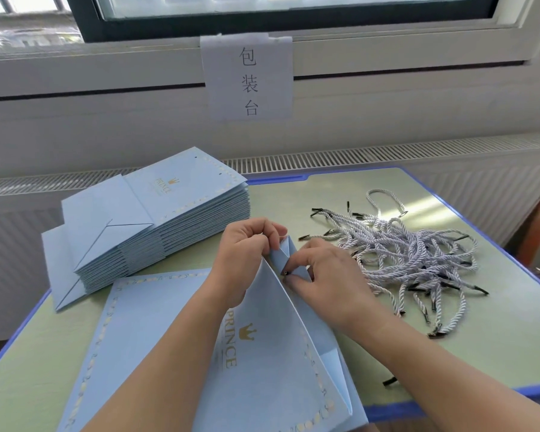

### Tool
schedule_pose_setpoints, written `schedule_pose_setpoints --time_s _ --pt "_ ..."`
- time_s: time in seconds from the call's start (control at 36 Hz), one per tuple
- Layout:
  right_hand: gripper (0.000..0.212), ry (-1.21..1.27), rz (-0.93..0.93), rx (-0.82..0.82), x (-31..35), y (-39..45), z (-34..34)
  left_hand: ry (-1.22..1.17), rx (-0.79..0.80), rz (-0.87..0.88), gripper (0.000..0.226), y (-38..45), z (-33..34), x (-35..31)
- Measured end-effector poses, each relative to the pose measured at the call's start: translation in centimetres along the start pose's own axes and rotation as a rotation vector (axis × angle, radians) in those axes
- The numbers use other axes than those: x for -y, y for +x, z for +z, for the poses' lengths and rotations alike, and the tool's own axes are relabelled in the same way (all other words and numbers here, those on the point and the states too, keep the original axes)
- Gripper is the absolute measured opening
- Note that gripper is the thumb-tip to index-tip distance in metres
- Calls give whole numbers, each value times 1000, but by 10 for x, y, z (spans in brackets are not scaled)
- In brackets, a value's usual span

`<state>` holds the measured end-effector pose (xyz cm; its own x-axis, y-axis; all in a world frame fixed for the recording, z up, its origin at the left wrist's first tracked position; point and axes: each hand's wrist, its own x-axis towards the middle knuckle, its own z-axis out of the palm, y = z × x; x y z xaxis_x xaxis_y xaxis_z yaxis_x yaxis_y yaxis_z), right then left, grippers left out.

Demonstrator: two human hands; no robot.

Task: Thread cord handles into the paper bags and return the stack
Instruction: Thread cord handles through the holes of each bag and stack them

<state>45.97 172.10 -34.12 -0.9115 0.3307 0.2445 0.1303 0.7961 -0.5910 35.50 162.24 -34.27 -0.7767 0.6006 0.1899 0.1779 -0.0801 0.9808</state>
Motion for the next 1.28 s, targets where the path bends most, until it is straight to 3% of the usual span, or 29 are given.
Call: schedule_pose_setpoints --time_s 0.08,0.19,0.28,0.33,0.47,0.53,0.64,0.72,0.86,1.0,1.17,1.28 --pt "9 -133 -41 -47 -1 -2 1 -7 -1 -2 22 0 0 0" --pt "7 -257 -243 -296 -3 -6 1 -11 8 -3 21 0 1 0" --pt "10 -218 -288 -321 -3 -7 1 -8 12 -4 22 0 1 -1" --pt "13 -71 -219 -314 -1 -8 -2 -13 18 0 22 -1 1 -1" --pt "11 408 -62 -112 -1 -3 -14 -16 14 5 23 -1 1 0" --pt "10 477 -12 -151 -9 -1 -21 -29 7 -6 23 -1 -1 0" --pt "22 420 36 -150 -24 -1 -37 -61 4 -13 24 -1 -5 0" --pt "31 254 12 8 -24 -2 -43 -80 -4 5 24 -1 -9 -2" --pt "47 232 50 380 -11 -2 -36 -130 -34 10 24 -3 -19 -4" --pt "45 120 -32 389 -2 0 -22 -138 -22 0 24 -6 -26 -4" --pt "44 443 55 405 -12 -6 -64 -91 -6 17 26 -6 -25 -3" --pt "35 693 -89 516 -19 -20 -112 -46 13 19 26 -4 -22 -1"
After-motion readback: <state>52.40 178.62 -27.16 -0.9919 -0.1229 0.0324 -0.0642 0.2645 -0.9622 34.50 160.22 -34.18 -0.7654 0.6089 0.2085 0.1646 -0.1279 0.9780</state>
